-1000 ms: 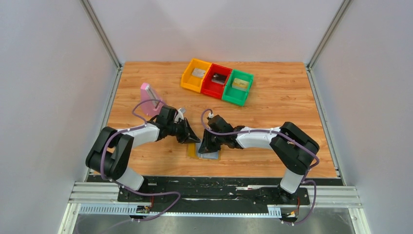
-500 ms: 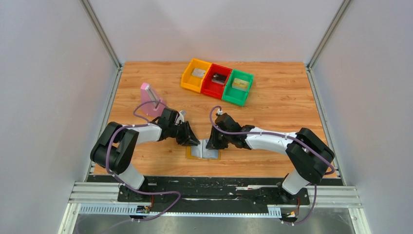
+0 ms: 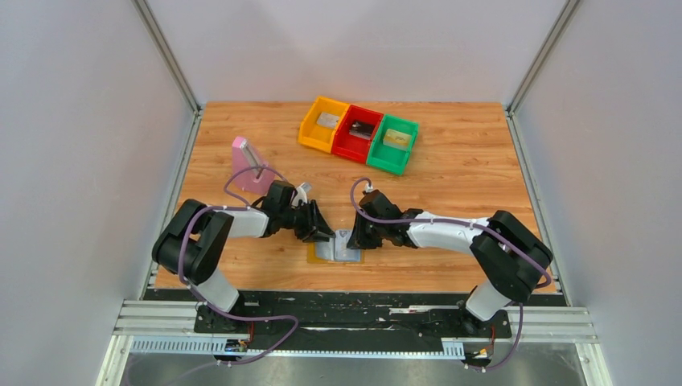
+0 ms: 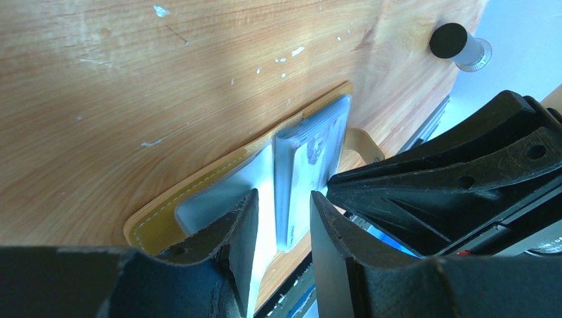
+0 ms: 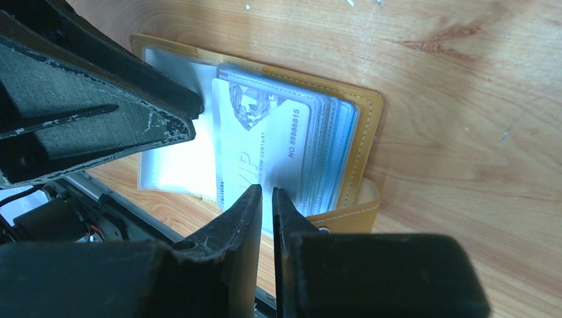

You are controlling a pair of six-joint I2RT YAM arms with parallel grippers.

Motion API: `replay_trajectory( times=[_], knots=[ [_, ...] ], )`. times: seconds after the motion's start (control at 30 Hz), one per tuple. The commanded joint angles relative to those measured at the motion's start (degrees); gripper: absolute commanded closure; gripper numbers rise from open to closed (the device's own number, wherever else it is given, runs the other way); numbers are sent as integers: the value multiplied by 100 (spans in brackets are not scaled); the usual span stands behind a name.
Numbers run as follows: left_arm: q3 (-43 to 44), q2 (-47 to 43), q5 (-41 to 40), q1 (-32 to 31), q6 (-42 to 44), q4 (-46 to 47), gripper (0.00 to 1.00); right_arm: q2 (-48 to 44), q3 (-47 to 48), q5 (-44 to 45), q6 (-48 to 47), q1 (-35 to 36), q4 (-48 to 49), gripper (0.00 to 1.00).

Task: Take the credit cards out of the card holder
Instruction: Open the card holder at the center of the board.

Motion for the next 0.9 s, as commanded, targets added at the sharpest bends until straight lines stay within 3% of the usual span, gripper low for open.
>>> replay_trajectory(
  times=[0.0,0.87],
  knots=[
    [-103,111,80,-61,94,441,57,38,-165,165,82,2,69,87],
    [-272,476,302,-119,-89,1090,70,-5,-252,225,165,-2,78,88]
  ],
)
